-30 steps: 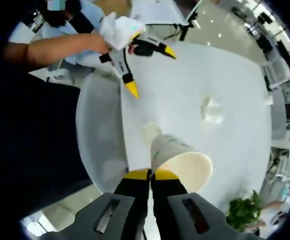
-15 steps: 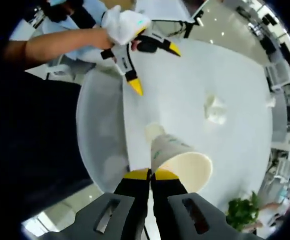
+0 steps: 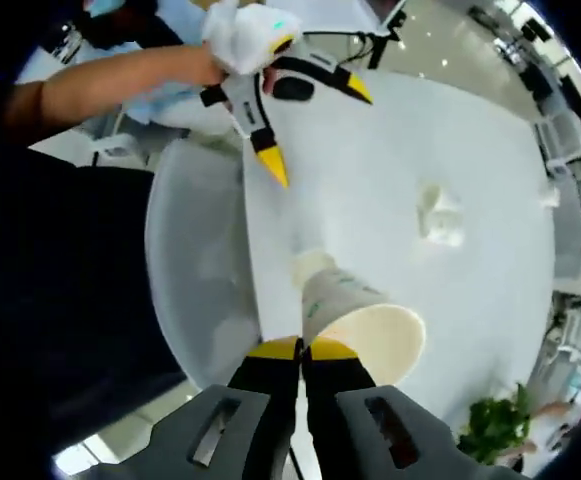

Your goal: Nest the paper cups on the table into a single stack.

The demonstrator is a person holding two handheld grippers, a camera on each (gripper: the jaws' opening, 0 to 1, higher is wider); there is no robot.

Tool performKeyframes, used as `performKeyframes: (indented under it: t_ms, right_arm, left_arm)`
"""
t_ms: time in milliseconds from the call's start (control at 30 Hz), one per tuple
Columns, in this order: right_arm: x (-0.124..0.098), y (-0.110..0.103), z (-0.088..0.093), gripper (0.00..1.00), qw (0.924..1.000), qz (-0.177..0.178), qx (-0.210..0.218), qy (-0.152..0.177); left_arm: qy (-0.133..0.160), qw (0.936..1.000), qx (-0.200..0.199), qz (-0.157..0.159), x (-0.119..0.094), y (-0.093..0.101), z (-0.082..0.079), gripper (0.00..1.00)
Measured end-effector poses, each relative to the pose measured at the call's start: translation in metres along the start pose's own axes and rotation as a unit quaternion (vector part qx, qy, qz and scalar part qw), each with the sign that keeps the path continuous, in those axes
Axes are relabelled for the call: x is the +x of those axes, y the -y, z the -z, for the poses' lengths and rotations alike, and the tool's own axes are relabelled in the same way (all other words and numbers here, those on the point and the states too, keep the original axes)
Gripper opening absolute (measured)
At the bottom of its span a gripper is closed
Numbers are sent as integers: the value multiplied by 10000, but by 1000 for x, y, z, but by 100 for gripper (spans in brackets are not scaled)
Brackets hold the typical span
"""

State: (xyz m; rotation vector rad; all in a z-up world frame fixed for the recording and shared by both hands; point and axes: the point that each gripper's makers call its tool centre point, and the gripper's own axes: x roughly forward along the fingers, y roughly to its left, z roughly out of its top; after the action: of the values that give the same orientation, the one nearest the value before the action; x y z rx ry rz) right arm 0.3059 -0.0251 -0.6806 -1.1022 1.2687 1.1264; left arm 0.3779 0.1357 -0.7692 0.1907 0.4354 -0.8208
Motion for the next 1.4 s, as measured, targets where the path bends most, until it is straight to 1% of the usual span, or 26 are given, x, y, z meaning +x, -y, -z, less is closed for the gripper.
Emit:
performKeyframes:
  t_ms: [100,133,167,233,333,467,533,833,1400]
  right_arm:
    - [12,1,-1,0,10000,-43,67,2]
    - [15,1,-1,0,9999,-82,79,7]
    - [19,0,0,0,9999,-136,91,6]
    - [25,1,1,0,9999,-105,107,-18]
    - [31,0,0,0,9998,-135,131,-18]
    - [37,-1,-1,0,9998,-141,120,-40]
    - [39,0,-1,0,9998,-119,137,-51]
    - [52,-4,-1,0,9997,-162,116,-103]
    - [71,-7,3,0,9993,-255,147,-234]
  left_arm:
    - [117,9999,-59,11,-2,-2,1,98]
    - [225,9997,-47,2,-3,-3,0,98]
    - [262,9996,-82,30,-4,-2,0,98]
    - [308,9994,-115,75,-4,-1,1,98]
    - [199,9996,-156,87,-4,-1,8,98]
    - [179,9997,-162,79,-5,-2,11,98]
    - [189,9995,-234,72,-5,-3,12,98]
    - [214,9994,-267,22,-5,-4,12,98]
    - [175,9995,-275,44,-2,-4,12,98]
